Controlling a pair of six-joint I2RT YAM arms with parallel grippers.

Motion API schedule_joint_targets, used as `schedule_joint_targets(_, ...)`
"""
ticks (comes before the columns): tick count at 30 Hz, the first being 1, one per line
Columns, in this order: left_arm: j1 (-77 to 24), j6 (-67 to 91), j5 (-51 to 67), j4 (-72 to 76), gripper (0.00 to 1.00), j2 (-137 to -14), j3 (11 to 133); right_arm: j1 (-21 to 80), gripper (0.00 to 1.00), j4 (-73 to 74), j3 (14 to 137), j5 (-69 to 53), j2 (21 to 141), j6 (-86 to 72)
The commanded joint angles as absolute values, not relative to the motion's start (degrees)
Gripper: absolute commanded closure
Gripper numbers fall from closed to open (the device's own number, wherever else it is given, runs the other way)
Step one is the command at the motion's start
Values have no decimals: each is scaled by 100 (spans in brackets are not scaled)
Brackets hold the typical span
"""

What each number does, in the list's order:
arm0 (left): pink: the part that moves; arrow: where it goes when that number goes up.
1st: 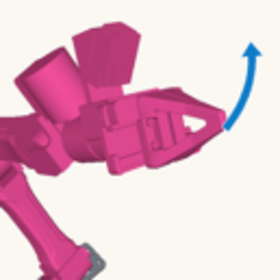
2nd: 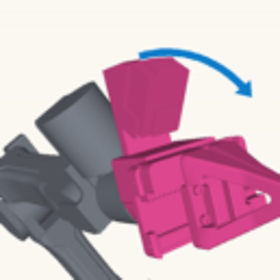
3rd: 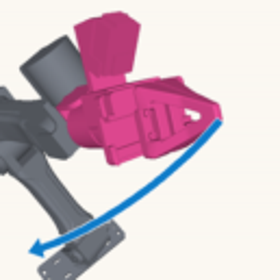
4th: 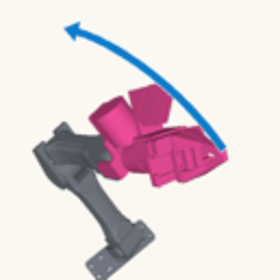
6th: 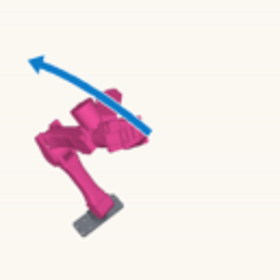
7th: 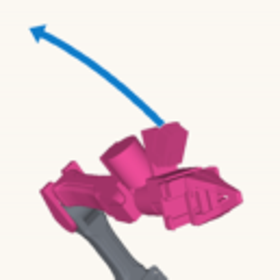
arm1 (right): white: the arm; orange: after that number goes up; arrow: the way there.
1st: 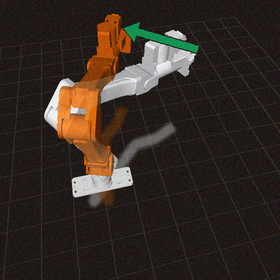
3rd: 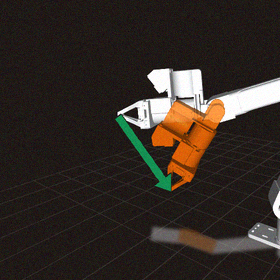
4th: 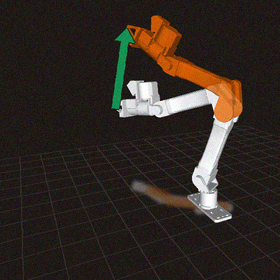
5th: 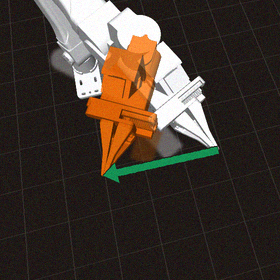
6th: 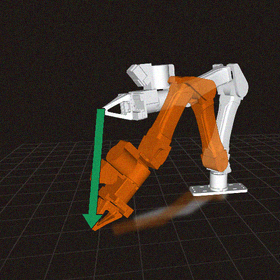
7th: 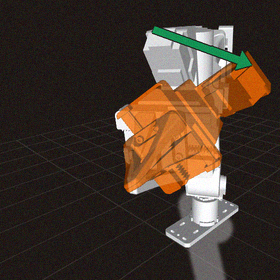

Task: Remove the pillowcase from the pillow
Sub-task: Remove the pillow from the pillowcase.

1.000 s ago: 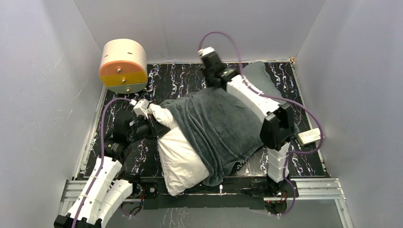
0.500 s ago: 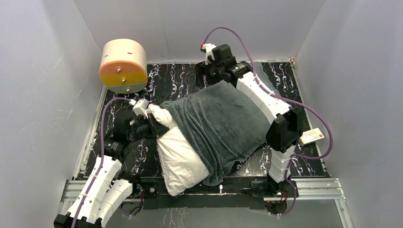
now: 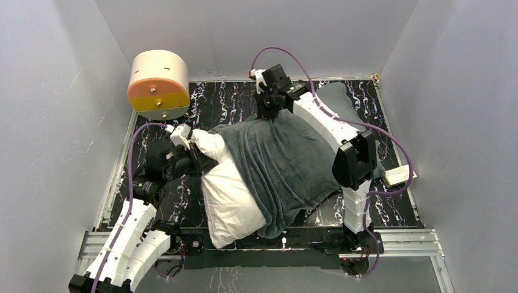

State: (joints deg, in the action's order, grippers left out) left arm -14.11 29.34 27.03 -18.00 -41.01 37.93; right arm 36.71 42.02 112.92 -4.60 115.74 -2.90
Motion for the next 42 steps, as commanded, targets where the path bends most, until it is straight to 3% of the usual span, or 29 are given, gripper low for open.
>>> schedule_joint_targets(1,-1393,2685,2734,-1971,100,-3928,4080,2808,100,3931,11140,576,10997,-233)
schedule_joint_targets(6,-1397,2696,2047,-2429,100,-4017,4284,2527,100,3619,11206,2014,10790,-561)
schedule_joint_targets(12,-1395,2854,731,-3057,100,-3873,4472,1823,100,3352,11172,2414,10709,-1063)
schedule_joint_targets(14,-1395,2875,635,-3055,100,-3879,4462,1808,100,3331,11111,2135,10669,-1188)
schedule_joint_targets(17,-1392,2835,1087,-2692,100,-3946,4347,1905,100,3336,11003,622,10530,-1177)
schedule_joint_targets(19,-1390,2819,1340,-2471,100,-4020,4303,2093,89,3514,11071,-185,10500,-1027)
schedule_joint_targets(22,-1396,2650,1695,-2332,100,-4181,4326,2396,51,3558,11007,-615,10338,-943)
schedule_joint_targets(24,-1393,2535,1847,-2324,100,-4285,4390,2616,31,3458,10888,-736,10226,-875)
schedule_joint_targets(29,-1396,2413,2113,-2211,100,-4341,4403,3280,18,3612,11012,-934,10370,-598)
schedule_joint_targets(34,-1396,2416,2210,-2189,100,-4375,4403,3784,12,4045,11509,-983,11089,-404)
schedule_joint_targets(36,-1394,2436,2205,-2193,100,-4344,4414,3888,11,4364,11750,-664,11442,-391)
schedule_joint_targets(38,-1396,2462,2098,-2220,100,-4282,4432,3919,18,4484,11770,-157,11631,-387)
schedule_joint_targets(40,-1397,2483,1900,-2303,100,-4235,4457,3903,36,4255,11490,592,11585,-408)
schedule_joint_targets(42,-1390,2491,1755,-2413,100,-4187,4486,3846,62,3955,11174,1091,11403,-369)
